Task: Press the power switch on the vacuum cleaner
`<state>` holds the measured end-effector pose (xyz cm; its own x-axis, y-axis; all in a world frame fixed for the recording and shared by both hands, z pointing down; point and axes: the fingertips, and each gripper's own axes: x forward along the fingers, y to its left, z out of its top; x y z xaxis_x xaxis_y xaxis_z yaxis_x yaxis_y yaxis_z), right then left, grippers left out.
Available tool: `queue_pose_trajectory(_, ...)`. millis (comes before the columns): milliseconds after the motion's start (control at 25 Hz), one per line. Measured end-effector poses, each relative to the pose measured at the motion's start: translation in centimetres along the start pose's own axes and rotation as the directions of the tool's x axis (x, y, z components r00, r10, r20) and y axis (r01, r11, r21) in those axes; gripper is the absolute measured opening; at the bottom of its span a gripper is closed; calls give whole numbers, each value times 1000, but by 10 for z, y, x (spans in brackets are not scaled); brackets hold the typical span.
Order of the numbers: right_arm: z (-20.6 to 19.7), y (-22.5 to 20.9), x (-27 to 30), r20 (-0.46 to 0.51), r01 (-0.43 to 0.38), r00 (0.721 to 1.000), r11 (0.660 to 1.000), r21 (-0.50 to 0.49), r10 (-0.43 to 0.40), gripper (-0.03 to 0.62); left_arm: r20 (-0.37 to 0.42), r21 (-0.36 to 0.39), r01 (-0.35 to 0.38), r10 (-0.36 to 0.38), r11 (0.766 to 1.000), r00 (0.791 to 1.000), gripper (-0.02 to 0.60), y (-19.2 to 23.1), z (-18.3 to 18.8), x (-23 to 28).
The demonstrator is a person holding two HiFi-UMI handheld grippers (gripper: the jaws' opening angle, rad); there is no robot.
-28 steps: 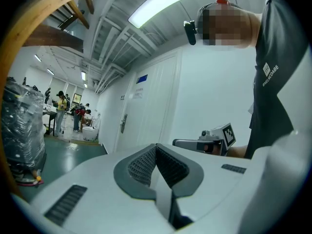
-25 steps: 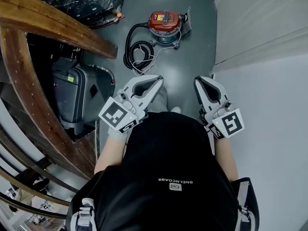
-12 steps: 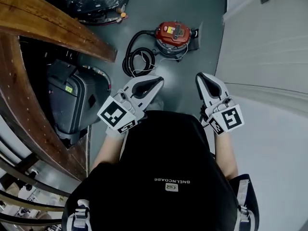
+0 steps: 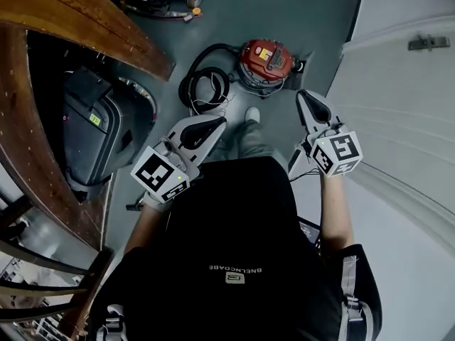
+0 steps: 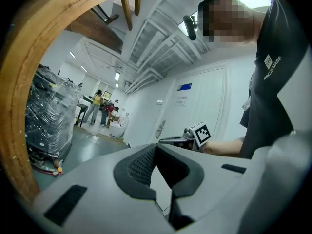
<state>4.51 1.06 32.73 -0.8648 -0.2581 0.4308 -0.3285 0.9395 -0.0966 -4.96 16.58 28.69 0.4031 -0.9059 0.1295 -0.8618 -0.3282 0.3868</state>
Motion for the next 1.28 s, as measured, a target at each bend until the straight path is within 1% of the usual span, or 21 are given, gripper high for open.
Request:
queue_pose_trajectory(160, -4, -32, 48, -96, -55, 994, 997, -49, 50, 35, 6, -37, -56, 56, 998, 998, 15, 25, 7, 18)
queue_pose_trajectory(320, -16, -64, 94, -187, -113, 977, 991, -65, 100, 35, 6, -44, -120, 121, 992, 993, 14, 51, 16, 46)
queue_pose_trajectory(440, -30, -88, 128, -244, -154, 961, 986, -70, 133, 35, 5, -72, -178, 179, 981, 984, 15, 73, 20, 64)
queue_pose_trajectory(560, -50, -118, 164, -299, -180, 942, 981, -75, 150, 35, -11, -95, -230, 230, 969, 973, 15, 96, 16, 84)
queue_pose_trajectory(680, -76, -141, 200, -360, -226, 914, 972, -68, 187, 35, -24, -115, -293, 292, 949, 956, 15, 119, 13, 102)
queue_pose_trajectory(800, -101, -159, 233, -426, -270, 878, 961, -62, 219, 35, -17, -159, -346, 348, 925, 937, 15, 138, 13, 115)
queue_pose_trajectory(960, -136, -182, 274, -495, -303, 838, 950, -72, 230, 35, -47, -176, -387, 385, 905, 922, 15, 154, 2, 135)
queue_pose_trajectory(1120, -174, -201, 312, -564, -322, 796, 943, -83, 222, 35, -60, -232, -423, 421, 876, 905, 15, 170, -18, 146)
queue_pose_trajectory(1280, -215, -216, 347, -620, -335, 754, 939, -75, 220, 35, -85, -272, -455, 449, 848, 889, 15, 181, -38, 154)
